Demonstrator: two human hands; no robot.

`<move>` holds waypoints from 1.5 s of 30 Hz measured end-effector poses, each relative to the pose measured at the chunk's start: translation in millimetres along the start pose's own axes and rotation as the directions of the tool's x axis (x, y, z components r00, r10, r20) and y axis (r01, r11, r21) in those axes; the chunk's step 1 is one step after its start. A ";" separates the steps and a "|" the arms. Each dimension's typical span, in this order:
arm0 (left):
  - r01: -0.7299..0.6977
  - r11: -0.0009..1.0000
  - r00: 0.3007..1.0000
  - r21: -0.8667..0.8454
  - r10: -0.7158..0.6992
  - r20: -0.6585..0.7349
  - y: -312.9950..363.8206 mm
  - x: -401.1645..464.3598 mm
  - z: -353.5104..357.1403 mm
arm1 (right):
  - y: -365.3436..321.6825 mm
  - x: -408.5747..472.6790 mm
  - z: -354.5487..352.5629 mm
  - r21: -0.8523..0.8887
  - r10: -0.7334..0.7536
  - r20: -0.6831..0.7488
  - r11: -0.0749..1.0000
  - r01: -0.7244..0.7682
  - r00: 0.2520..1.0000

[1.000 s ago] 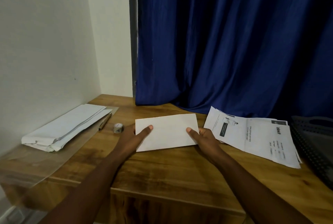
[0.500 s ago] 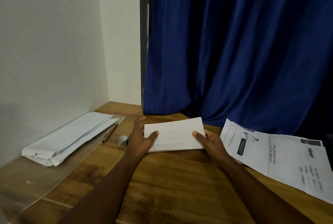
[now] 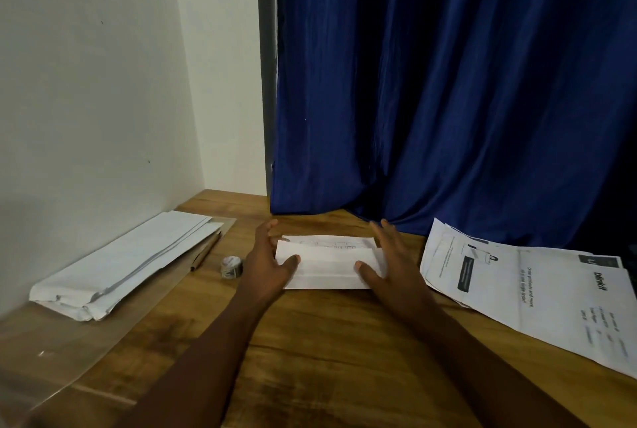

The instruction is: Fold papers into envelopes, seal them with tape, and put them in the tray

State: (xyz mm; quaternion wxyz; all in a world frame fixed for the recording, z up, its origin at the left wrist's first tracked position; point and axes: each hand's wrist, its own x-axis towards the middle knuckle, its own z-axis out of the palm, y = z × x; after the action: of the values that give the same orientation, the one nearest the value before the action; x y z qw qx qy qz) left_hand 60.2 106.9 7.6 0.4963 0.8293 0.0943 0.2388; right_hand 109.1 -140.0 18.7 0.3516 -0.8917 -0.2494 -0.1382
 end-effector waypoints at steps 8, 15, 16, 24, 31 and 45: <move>-0.231 0.919 0.969 0.319 0.187 0.161 -2.4 -2.9 4.1 | -21.1 -11.8 6.5 -0.355 -0.103 0.478 0.885 0.300 0.873; -0.368 0.850 0.927 0.378 0.305 0.216 -4.2 -2.1 4.5 | -17.8 -8.7 10.1 -0.301 -0.025 0.599 0.919 0.255 0.800; -0.388 0.839 0.919 0.380 0.320 0.232 -4.4 -1.3 4.5 | -17.1 -8.5 9.9 -0.284 -0.037 0.571 0.928 0.240 0.820; -0.453 0.799 0.852 0.396 0.259 0.455 3.8 -4.5 1.1 | -5.6 -3.6 -7.2 -0.285 -0.131 0.369 0.926 0.246 0.920; -0.191 0.976 0.948 0.100 0.157 0.276 10.0 -7.2 -5.9 | -6.3 -0.8 -18.6 -0.252 -0.075 0.087 0.963 0.095 0.993; -0.054 0.999 0.995 0.005 0.053 0.085 4.7 -1.5 -6.0 | 14.7 4.5 -10.9 0.300 0.175 -0.023 0.940 -0.160 0.984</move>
State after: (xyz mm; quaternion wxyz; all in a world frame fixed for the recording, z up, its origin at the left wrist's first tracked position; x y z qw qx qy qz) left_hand 55.6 108.7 13.5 0.4903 0.8428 0.0517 0.2160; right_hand 120.0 -155.3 20.2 0.4981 -0.8430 -0.1816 -0.0909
